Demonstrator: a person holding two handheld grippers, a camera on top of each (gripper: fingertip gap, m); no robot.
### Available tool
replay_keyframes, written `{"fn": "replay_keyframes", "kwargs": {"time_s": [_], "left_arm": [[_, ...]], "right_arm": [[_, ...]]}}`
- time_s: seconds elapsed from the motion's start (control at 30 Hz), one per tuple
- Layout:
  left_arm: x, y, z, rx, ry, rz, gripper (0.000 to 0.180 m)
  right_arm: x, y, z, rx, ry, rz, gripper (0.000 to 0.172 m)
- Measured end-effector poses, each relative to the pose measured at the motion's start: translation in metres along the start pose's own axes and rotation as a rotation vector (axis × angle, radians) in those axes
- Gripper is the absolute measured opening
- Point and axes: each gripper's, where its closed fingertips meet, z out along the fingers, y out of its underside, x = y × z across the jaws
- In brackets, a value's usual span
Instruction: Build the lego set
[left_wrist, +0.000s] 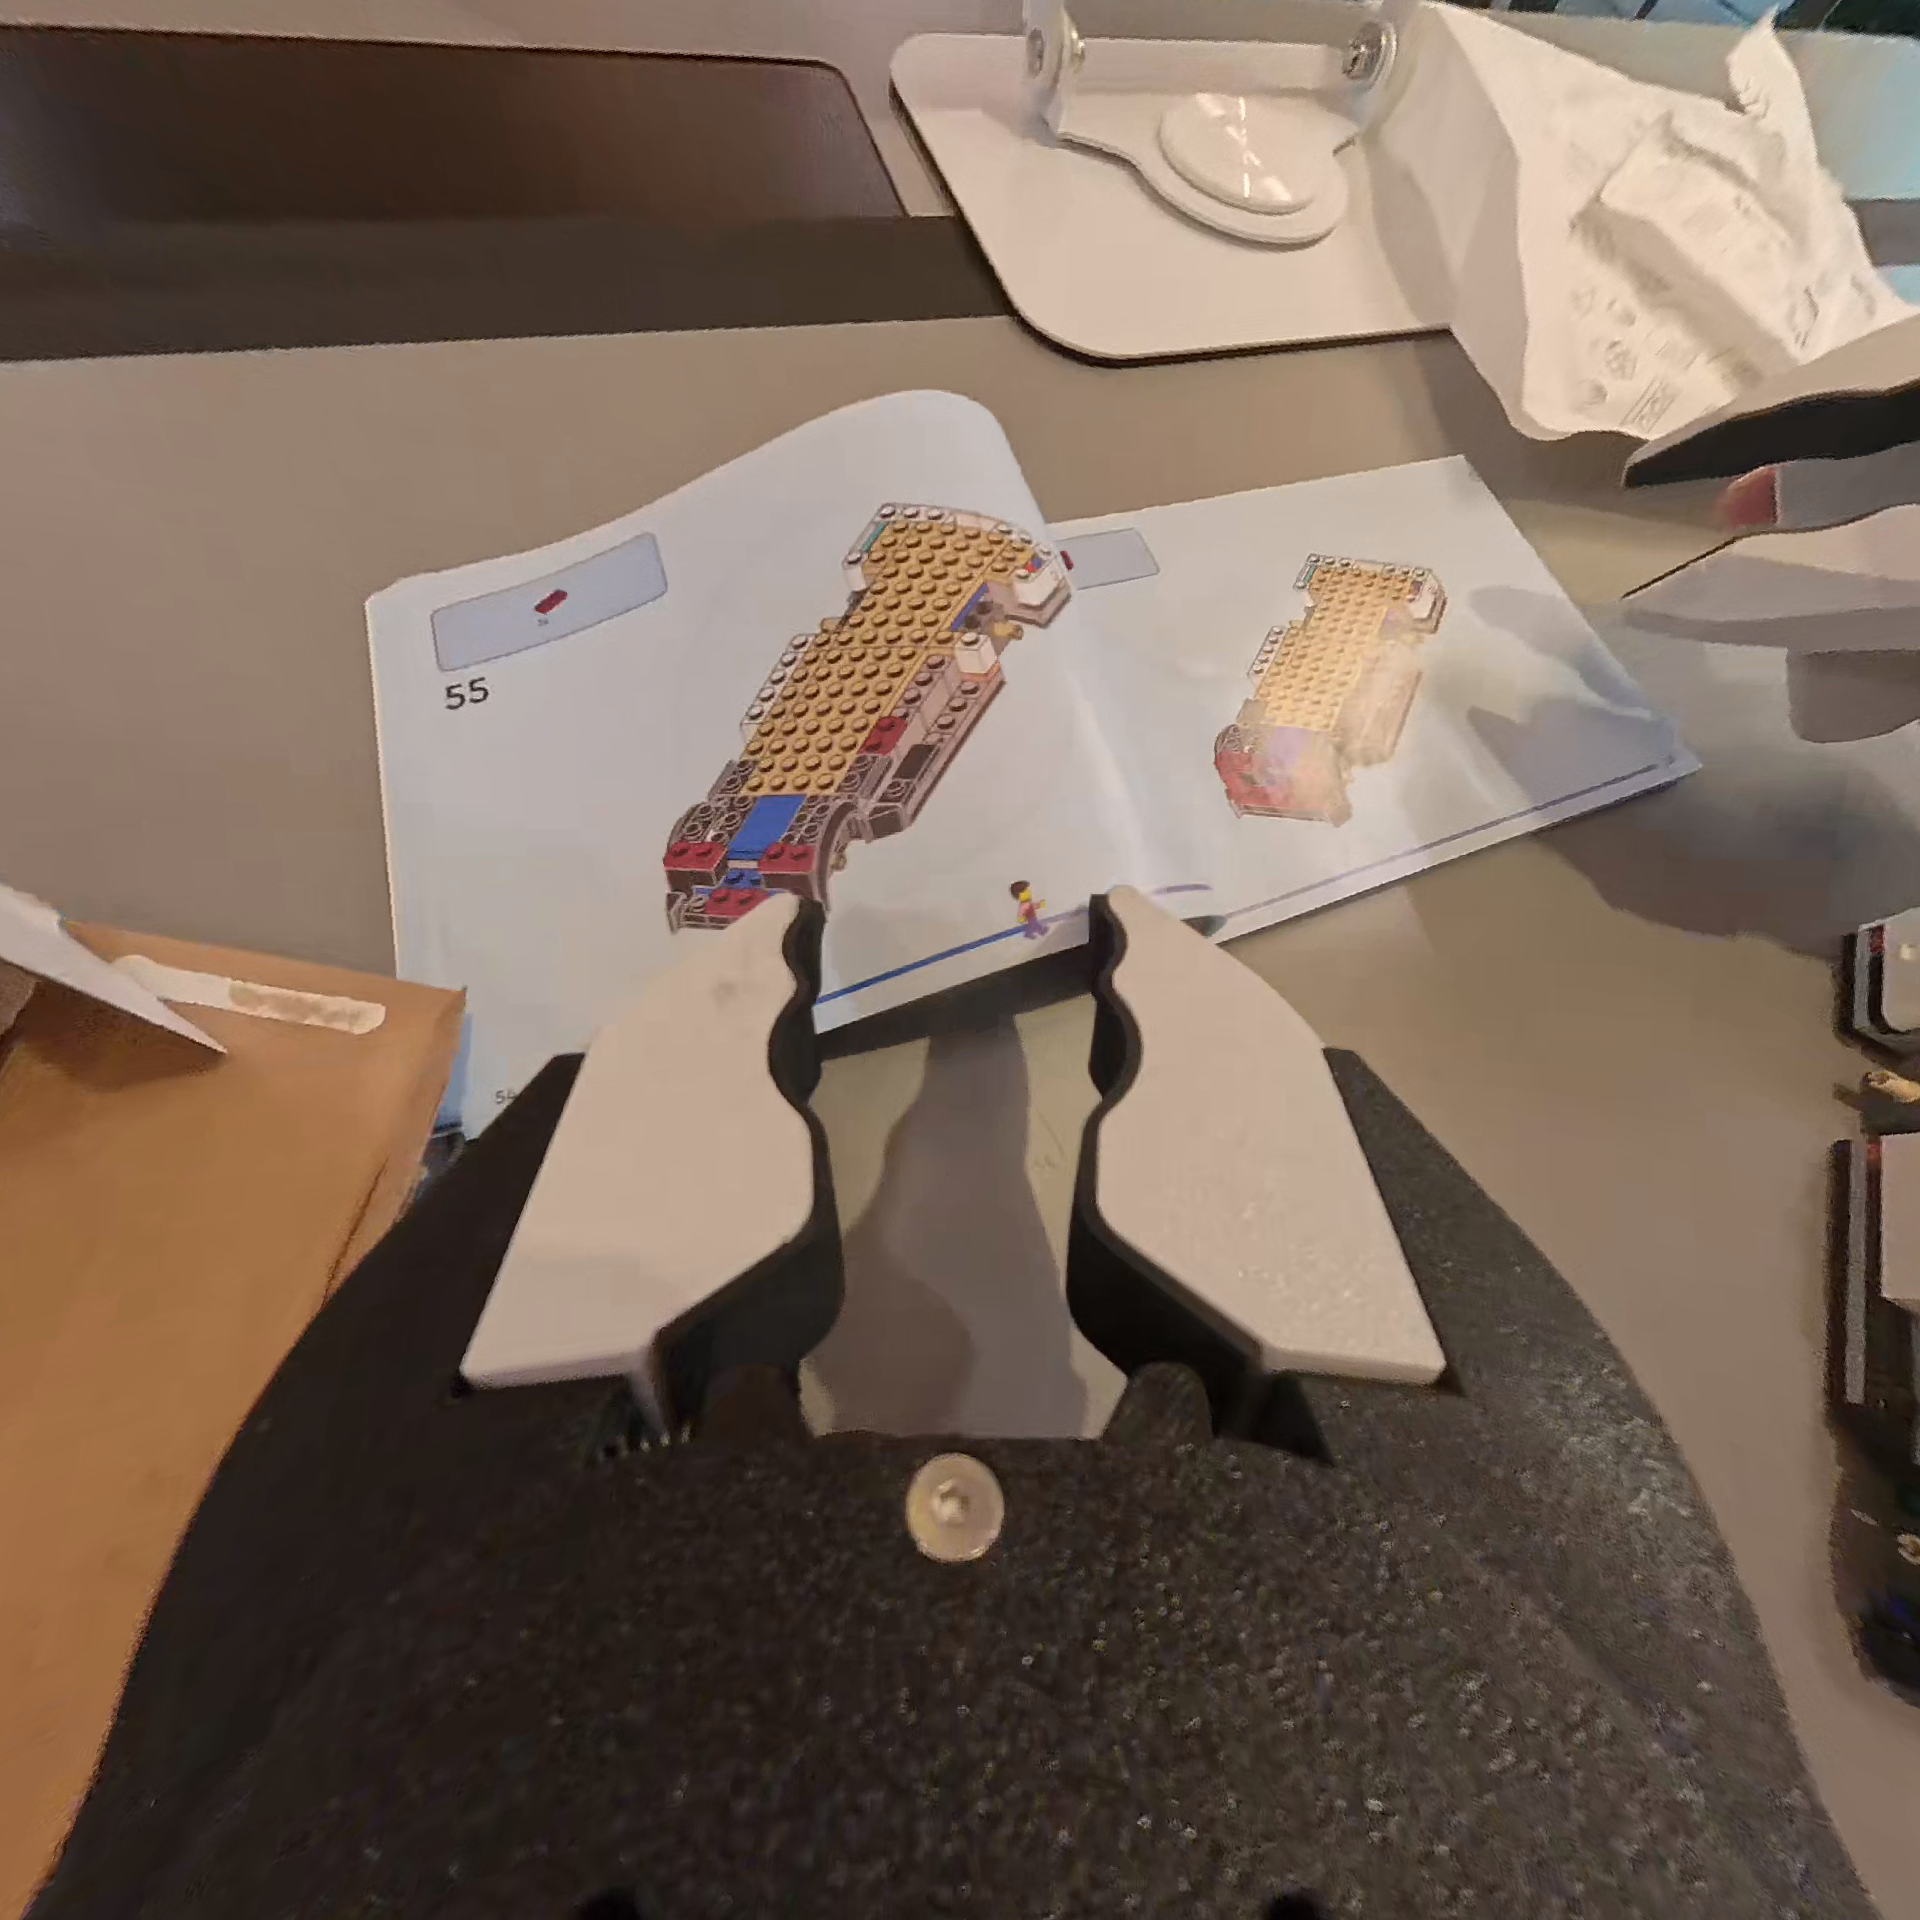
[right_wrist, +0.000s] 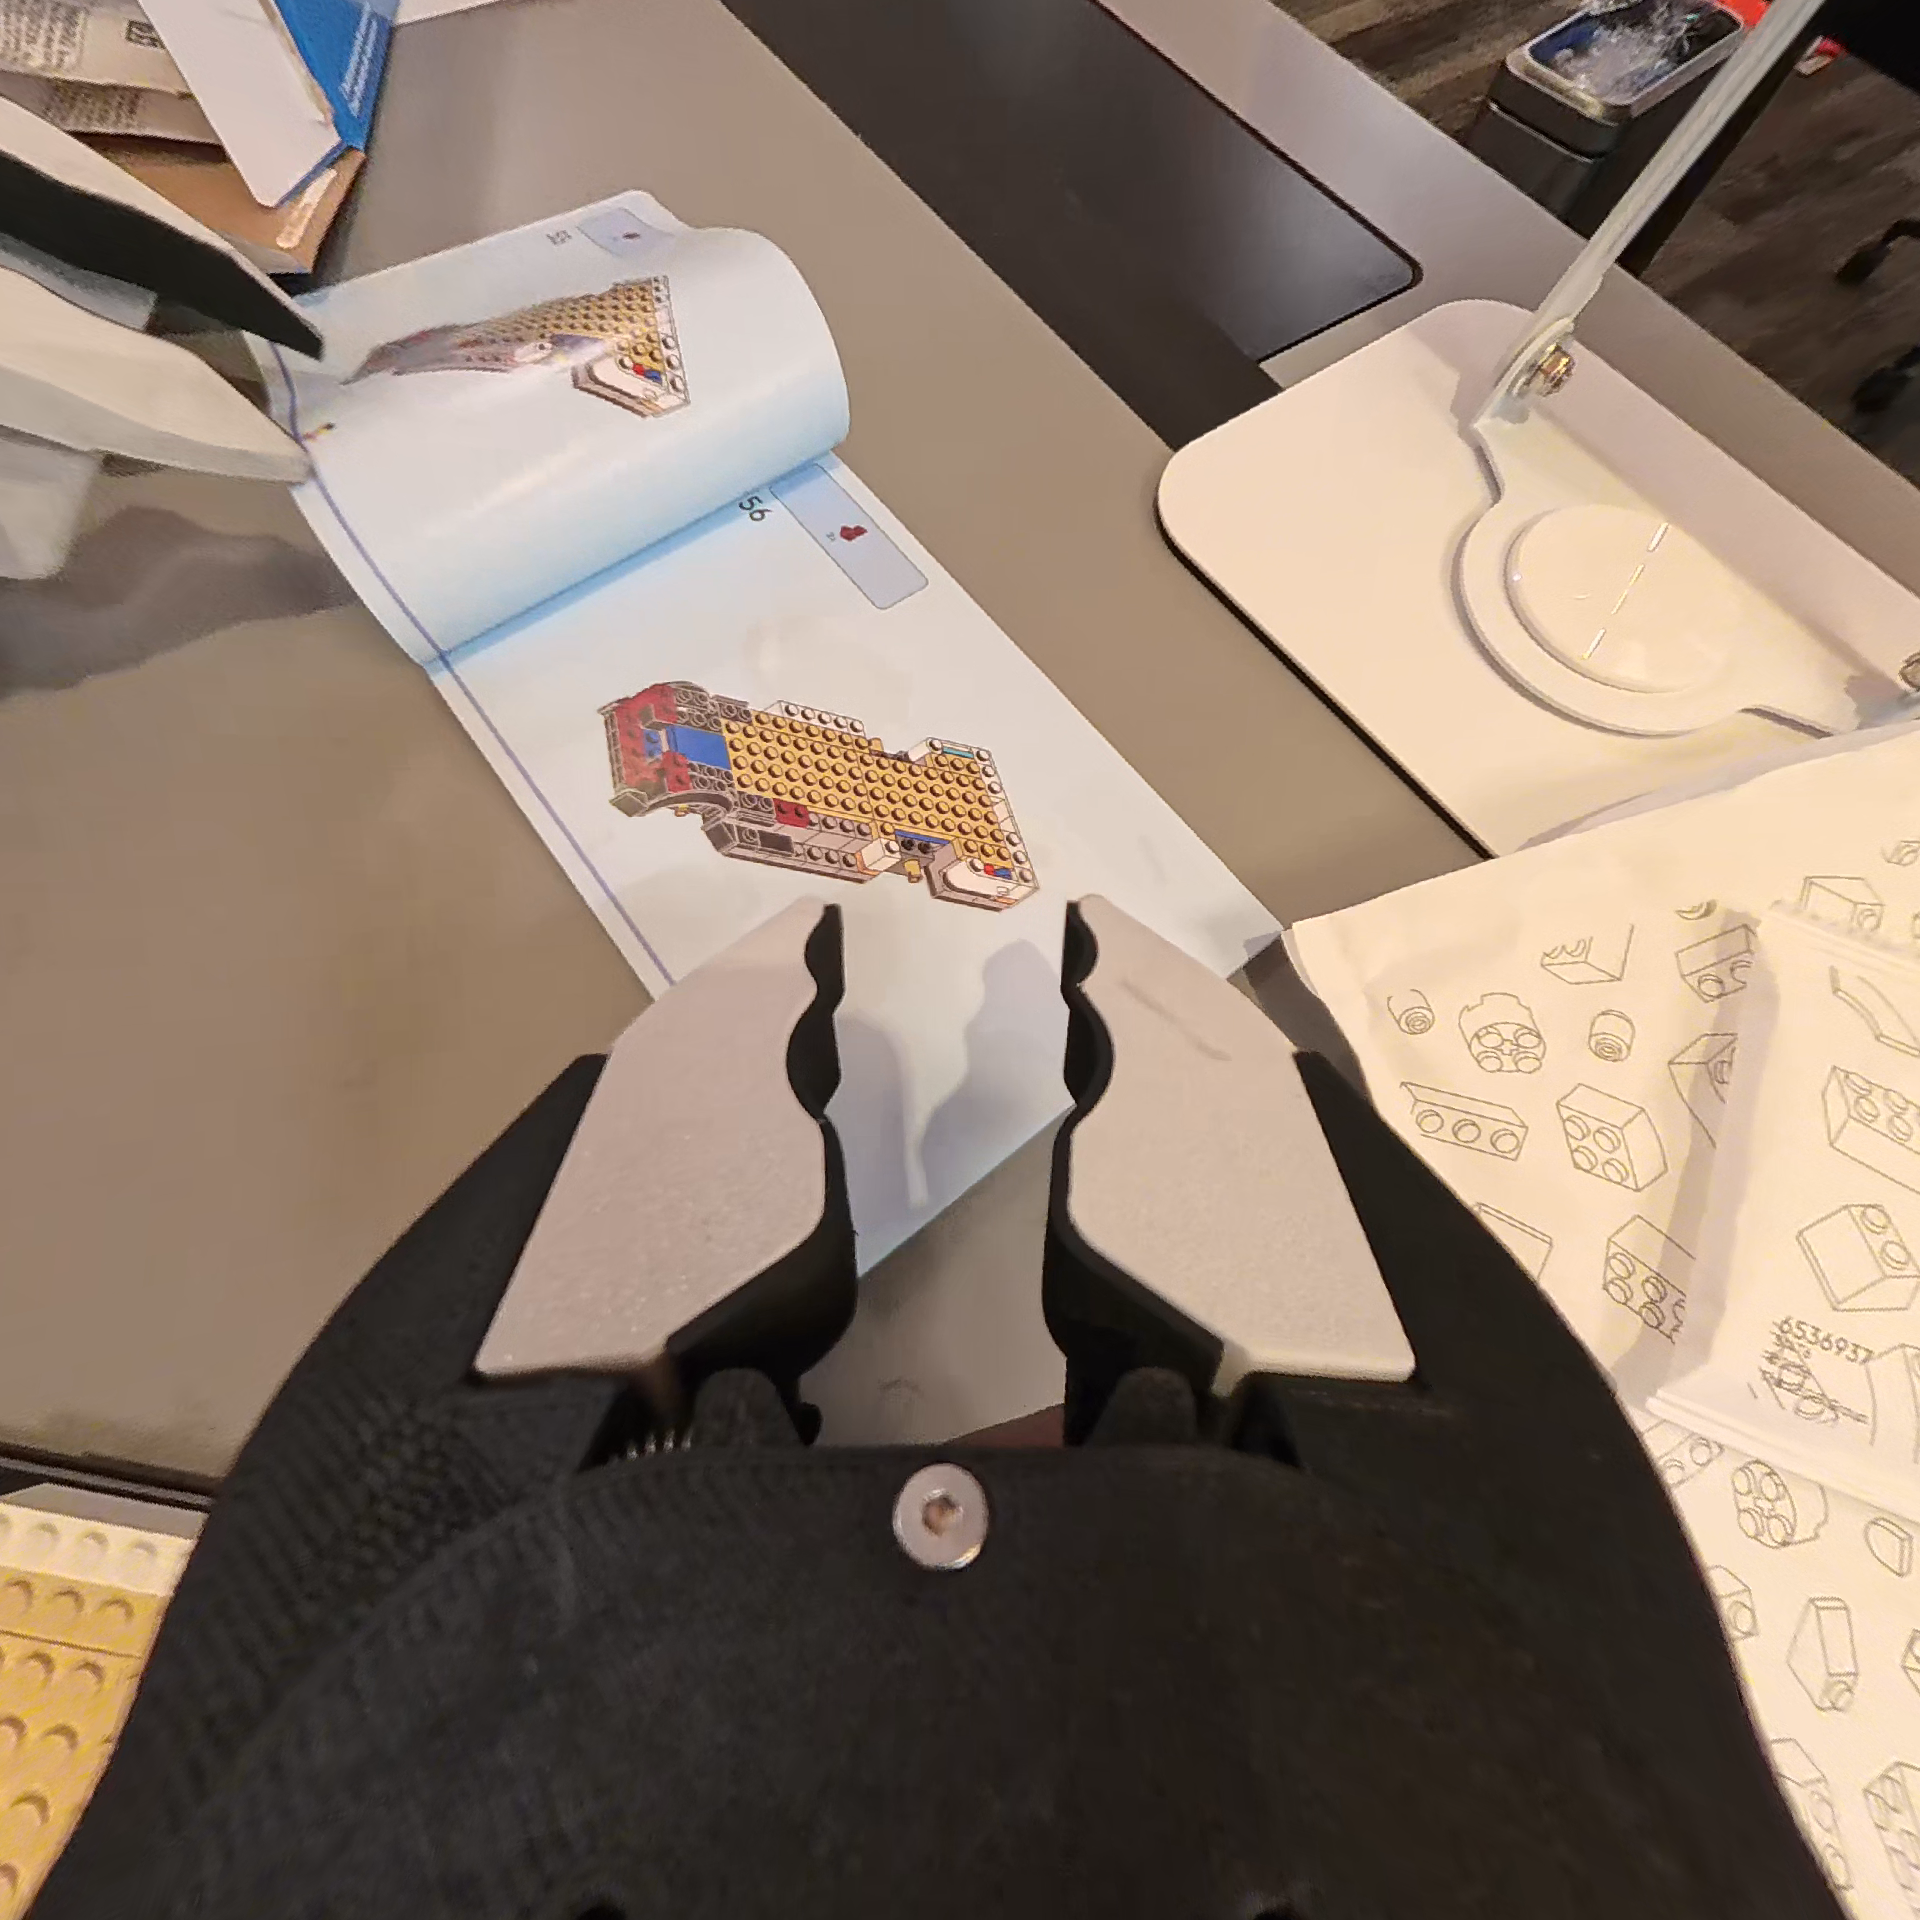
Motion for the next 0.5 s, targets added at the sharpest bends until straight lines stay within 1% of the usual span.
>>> {"fn": "replay_keyframes", "kwargs": {"time_s": [0.1, 0.2, 0.3, 0.4, 0.5], "left_arm": [[-0.004, -0.001, -0.007, 0.010, 0.016, -0.008, 0.050], [-0.002, -0.007, -0.018, 0.058, 0.049, 0.020, 0.050], [0.018, -0.007, -0.029, 0.084, 0.166, 0.090, 0.049], [0.038, 0.000, -0.033, 0.051, 0.248, 0.161, 0.047], [0.057, 0.011, -0.032, -0.002, 0.333, 0.225, 0.046]], "right_arm": [[0.002, 0.000, -0.002, 0.000, 0.004, 0.000, 0.040], [0.004, 0.000, -0.006, -0.006, 0.016, -0.009, 0.040], [0.010, 0.001, -0.016, -0.008, 0.039, -0.019, 0.040], [0.017, 0.003, -0.027, -0.004, 0.066, -0.018, 0.040], [0.024, 0.012, -0.040, -0.008, 0.107, -0.018, 0.041]]}}
